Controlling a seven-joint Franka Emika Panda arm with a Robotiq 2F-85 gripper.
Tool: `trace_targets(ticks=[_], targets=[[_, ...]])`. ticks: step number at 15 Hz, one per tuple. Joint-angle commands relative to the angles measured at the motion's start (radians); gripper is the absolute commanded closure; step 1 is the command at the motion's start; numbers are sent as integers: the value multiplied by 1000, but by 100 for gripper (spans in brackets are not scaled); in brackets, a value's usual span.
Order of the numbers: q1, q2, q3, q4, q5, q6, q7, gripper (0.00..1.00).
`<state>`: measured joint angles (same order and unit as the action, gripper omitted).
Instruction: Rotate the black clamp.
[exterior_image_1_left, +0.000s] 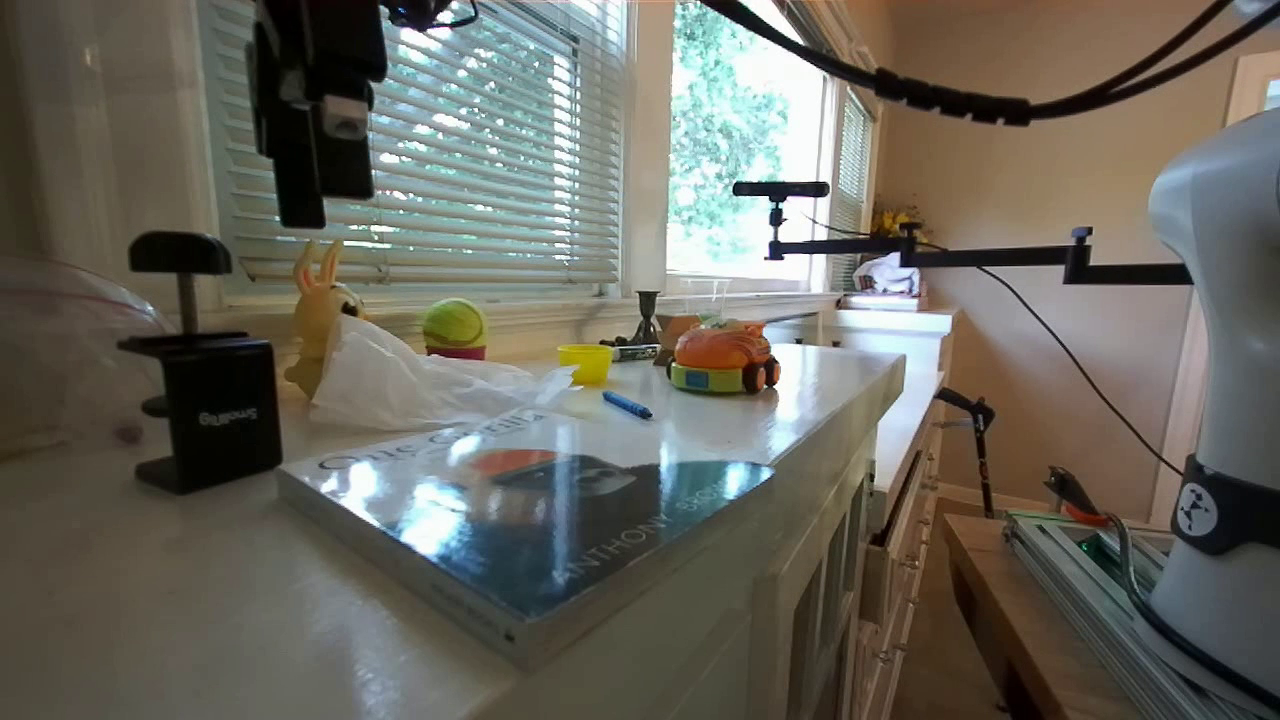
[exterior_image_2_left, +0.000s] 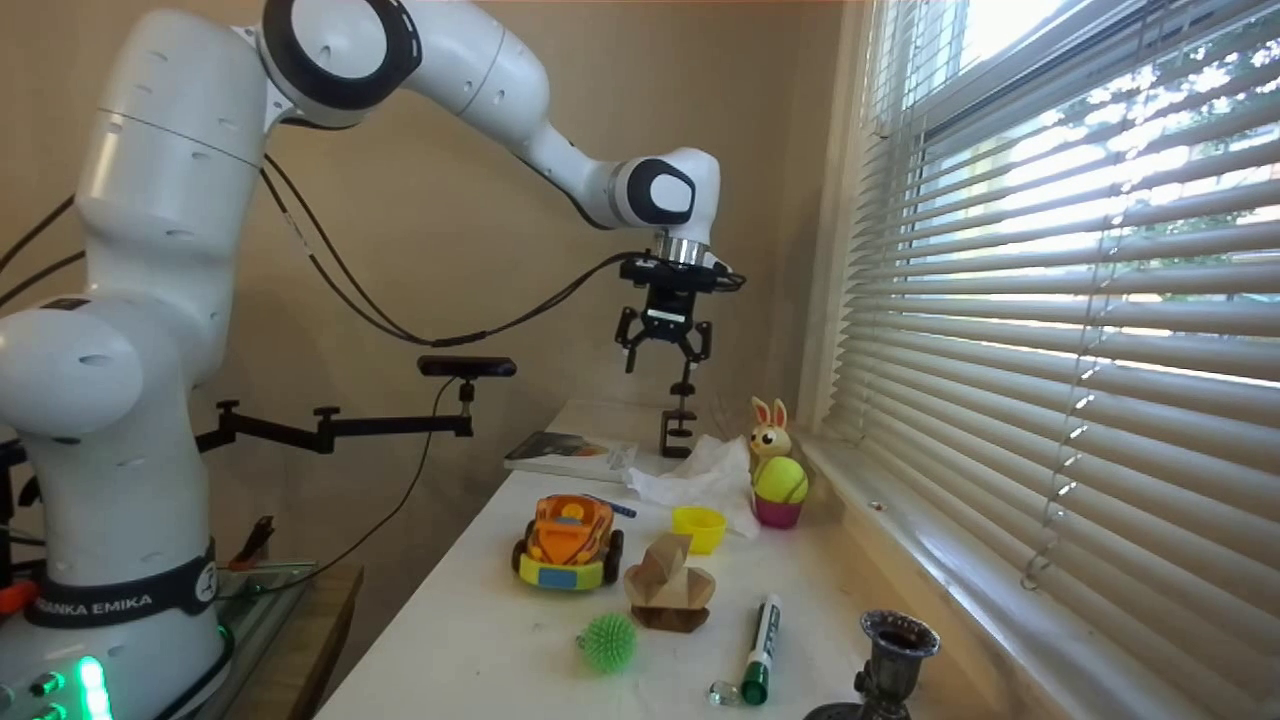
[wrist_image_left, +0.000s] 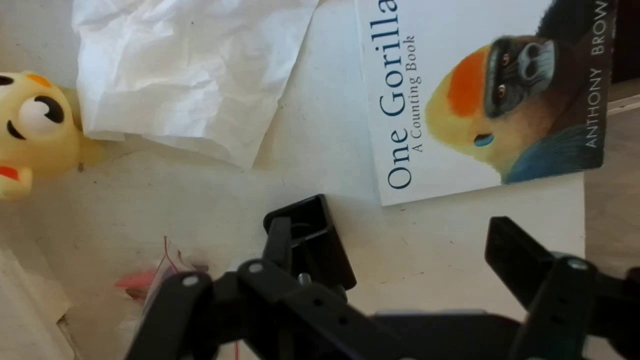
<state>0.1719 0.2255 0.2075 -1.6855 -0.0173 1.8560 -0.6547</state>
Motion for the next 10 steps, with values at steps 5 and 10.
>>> trace_targets(ticks=[5, 10], targets=[[-3, 60, -10, 46, -41, 15, -27, 0], [4, 103, -17, 76, -69, 53, -9, 0]])
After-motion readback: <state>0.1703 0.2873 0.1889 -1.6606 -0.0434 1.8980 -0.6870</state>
